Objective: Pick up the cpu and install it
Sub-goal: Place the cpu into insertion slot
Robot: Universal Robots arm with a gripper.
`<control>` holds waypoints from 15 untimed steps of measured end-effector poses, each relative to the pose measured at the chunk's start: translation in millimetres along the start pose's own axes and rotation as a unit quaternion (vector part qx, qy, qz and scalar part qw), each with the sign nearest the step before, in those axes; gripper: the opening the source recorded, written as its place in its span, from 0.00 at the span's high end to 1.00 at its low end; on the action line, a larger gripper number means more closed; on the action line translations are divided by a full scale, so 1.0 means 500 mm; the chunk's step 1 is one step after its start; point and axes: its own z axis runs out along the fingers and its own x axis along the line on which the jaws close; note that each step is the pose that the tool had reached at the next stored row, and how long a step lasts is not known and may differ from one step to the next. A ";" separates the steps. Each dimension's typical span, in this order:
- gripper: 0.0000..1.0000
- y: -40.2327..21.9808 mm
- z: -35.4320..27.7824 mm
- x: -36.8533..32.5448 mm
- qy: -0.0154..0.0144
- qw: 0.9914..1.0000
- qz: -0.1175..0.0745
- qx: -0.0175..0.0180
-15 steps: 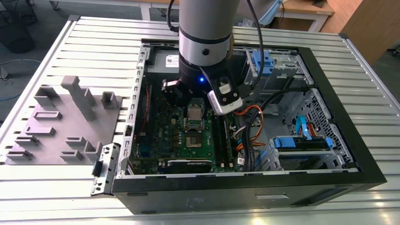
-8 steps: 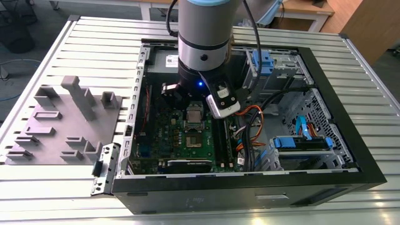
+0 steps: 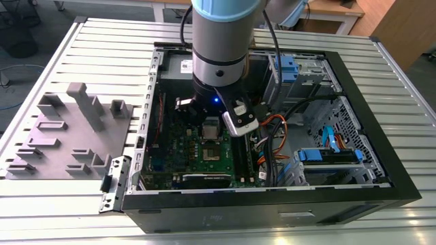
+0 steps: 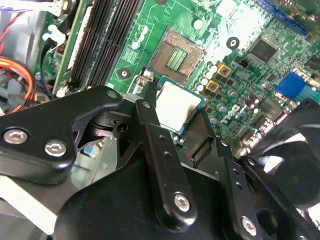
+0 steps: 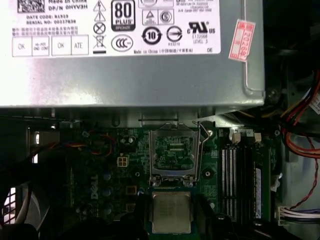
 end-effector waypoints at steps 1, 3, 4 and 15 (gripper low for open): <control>0.53 -0.003 0.003 0.000 0.000 1.000 0.000 0.000; 0.53 -0.008 0.011 0.000 0.000 1.000 0.000 0.000; 0.53 -0.011 0.014 0.000 0.000 1.000 0.000 0.000; 0.53 -0.028 0.051 0.000 0.000 1.000 0.000 0.000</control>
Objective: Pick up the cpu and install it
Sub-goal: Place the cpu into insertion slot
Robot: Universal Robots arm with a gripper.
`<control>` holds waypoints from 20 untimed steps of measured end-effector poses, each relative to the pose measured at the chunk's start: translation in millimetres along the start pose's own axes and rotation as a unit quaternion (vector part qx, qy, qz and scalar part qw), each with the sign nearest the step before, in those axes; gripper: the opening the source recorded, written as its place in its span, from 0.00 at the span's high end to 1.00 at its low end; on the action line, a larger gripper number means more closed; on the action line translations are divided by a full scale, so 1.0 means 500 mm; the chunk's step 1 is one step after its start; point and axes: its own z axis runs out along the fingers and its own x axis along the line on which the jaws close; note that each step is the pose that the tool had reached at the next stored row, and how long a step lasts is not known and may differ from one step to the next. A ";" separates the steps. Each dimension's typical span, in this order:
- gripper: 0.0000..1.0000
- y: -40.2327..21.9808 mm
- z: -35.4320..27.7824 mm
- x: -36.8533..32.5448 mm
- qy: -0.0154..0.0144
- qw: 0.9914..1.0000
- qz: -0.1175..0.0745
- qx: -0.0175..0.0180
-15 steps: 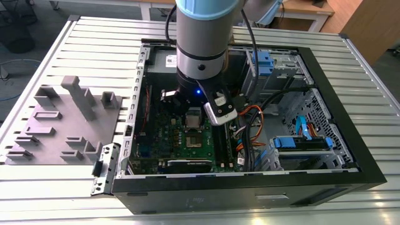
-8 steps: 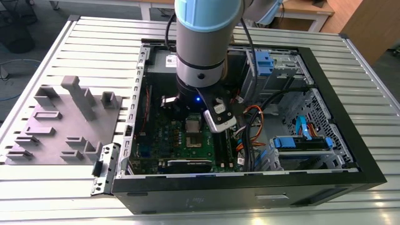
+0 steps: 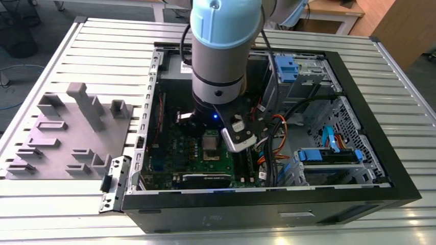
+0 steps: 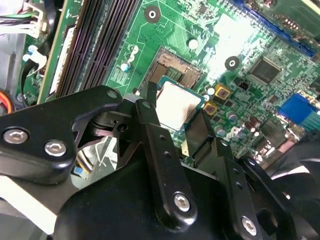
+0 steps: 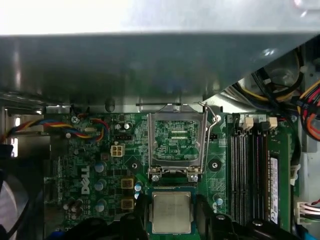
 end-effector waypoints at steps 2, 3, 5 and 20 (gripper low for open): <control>0.53 0.000 0.002 0.000 0.000 1.000 0.000 0.000; 0.53 0.000 0.002 0.000 0.000 1.000 0.000 0.000; 0.53 0.000 0.002 0.000 0.000 1.000 0.000 0.000; 0.53 -0.004 0.024 -0.001 0.000 1.000 0.000 0.003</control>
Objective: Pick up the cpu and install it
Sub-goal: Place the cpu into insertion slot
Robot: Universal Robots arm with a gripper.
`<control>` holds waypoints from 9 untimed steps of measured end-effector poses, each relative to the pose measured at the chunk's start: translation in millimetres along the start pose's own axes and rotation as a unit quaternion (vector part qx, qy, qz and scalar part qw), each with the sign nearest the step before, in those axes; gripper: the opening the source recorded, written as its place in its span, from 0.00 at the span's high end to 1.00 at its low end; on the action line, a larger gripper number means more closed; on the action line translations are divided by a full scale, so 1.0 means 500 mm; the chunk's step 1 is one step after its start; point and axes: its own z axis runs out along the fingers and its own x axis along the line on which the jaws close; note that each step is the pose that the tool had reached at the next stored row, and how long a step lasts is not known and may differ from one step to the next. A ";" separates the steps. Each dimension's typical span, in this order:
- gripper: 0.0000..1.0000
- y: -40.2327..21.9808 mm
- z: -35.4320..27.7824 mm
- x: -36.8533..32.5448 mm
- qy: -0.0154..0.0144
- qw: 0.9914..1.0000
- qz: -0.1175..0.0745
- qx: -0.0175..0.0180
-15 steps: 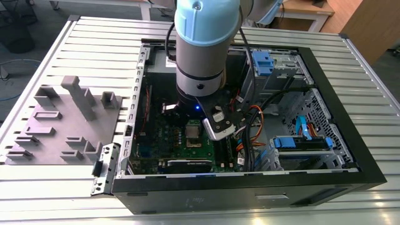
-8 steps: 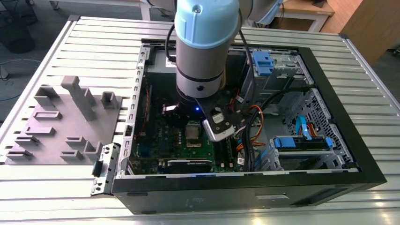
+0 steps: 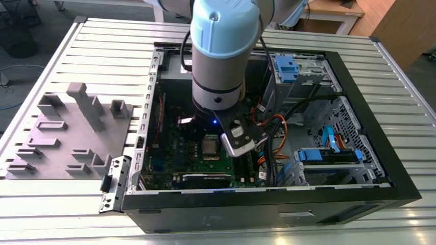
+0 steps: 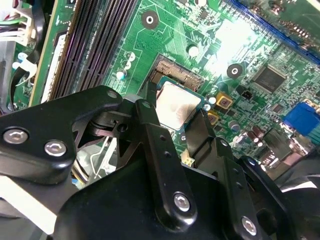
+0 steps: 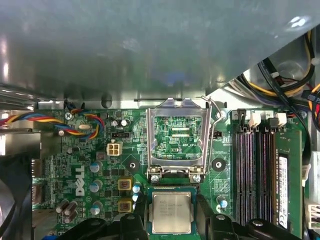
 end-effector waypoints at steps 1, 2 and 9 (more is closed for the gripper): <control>0.53 0.000 0.001 0.000 0.000 1.000 0.000 0.001; 0.53 0.000 0.002 0.000 0.000 1.000 0.000 0.002; 0.53 -0.001 0.008 -0.007 0.001 1.000 0.000 0.005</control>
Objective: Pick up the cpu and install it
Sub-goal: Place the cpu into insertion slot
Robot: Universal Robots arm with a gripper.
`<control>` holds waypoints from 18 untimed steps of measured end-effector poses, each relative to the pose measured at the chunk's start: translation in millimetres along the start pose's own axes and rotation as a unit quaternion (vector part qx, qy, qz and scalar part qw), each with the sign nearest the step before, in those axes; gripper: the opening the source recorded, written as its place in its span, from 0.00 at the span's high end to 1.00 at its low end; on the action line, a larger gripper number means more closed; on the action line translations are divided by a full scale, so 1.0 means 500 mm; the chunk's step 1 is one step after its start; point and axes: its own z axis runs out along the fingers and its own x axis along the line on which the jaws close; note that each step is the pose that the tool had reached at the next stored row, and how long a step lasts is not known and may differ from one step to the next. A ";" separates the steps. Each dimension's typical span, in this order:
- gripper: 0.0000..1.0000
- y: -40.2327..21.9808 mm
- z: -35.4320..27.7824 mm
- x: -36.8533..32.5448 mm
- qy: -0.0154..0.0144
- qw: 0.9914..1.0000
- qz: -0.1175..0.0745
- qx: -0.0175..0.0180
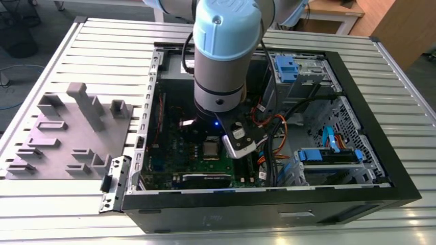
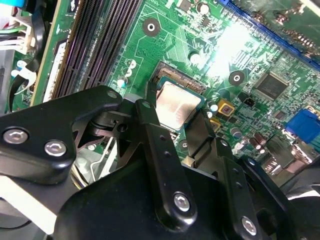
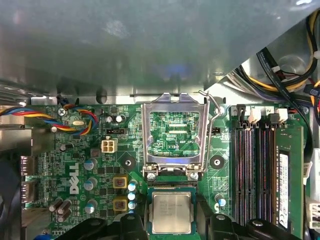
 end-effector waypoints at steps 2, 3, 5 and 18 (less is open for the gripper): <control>0.53 0.000 0.001 0.000 0.000 1.000 0.000 0.000; 0.53 0.000 0.002 0.000 0.000 1.000 0.000 0.000; 0.53 -0.001 0.006 0.000 -0.001 1.000 0.000 0.000; 0.53 -0.004 0.010 0.002 -0.005 1.000 0.000 0.000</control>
